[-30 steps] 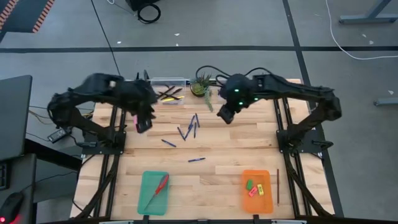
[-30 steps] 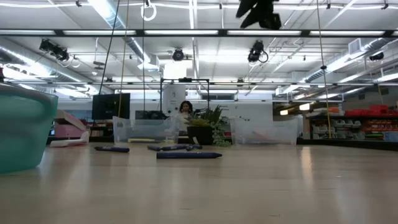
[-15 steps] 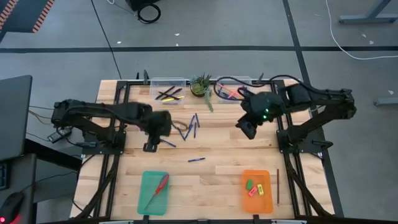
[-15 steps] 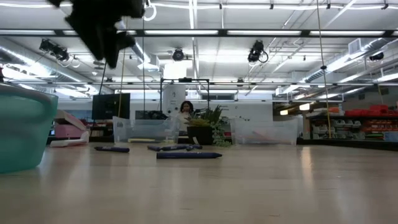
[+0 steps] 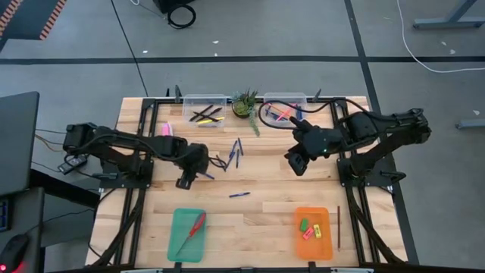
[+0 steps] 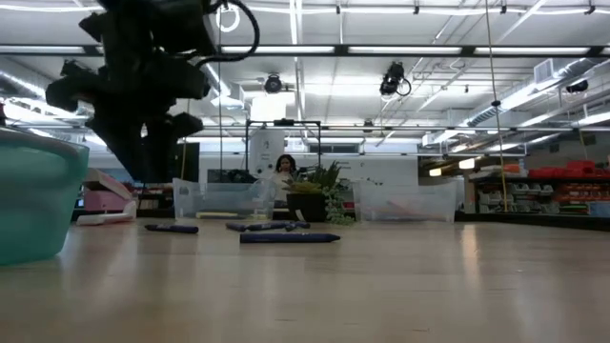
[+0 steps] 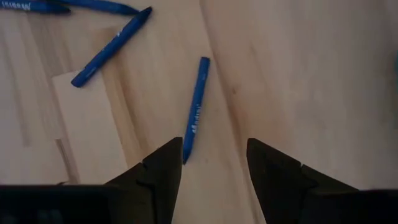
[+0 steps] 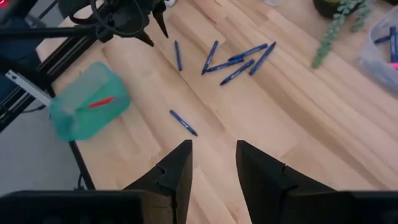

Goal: Sort crayons/erasers/pens/pencils in bins
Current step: Put the blue crayon into the right transparent bin

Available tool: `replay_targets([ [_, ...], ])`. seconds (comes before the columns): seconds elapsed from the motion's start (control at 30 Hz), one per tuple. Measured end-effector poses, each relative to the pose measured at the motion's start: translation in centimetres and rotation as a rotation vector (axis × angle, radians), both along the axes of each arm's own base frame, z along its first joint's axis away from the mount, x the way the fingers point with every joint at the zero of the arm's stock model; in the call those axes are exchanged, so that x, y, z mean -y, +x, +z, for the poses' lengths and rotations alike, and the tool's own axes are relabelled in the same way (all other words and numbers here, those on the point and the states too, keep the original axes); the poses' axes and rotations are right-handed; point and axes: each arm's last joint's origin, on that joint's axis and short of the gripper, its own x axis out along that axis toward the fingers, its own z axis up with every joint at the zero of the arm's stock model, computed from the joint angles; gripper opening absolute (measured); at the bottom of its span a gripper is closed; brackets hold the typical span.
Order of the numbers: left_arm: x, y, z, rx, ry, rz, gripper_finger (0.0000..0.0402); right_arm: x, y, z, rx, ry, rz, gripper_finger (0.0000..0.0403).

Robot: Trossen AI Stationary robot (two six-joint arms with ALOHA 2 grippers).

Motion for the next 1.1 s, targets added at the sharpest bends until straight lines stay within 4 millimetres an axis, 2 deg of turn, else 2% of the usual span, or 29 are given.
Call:
replay_targets([
  [0.3,-1.4,-1.5,-3.1,-0.015,0.027,-0.077,0.0182,-0.2,0.7,-0.5,-0.013,0.03,-0.06,0.0129],
  [0.53,-2.0,-1.6,-4.0,0.035,0.041,-0.098,0.018,-0.1,1.2,-0.9,0.001,0.021,-0.164,0.0129],
  [0.73,-2.0,-1.5,-5.6,-0.053,0.03,-0.137,0.0172,-0.1,1.6,-1.2,0.0,0.014,-0.196,0.0129],
  [1.1,-2.2,-1.1,-5.8,-0.053,0.031,-0.113,0.0172,-0.2,1.8,-1.2,0.009,0.008,-0.2,0.0129],
])
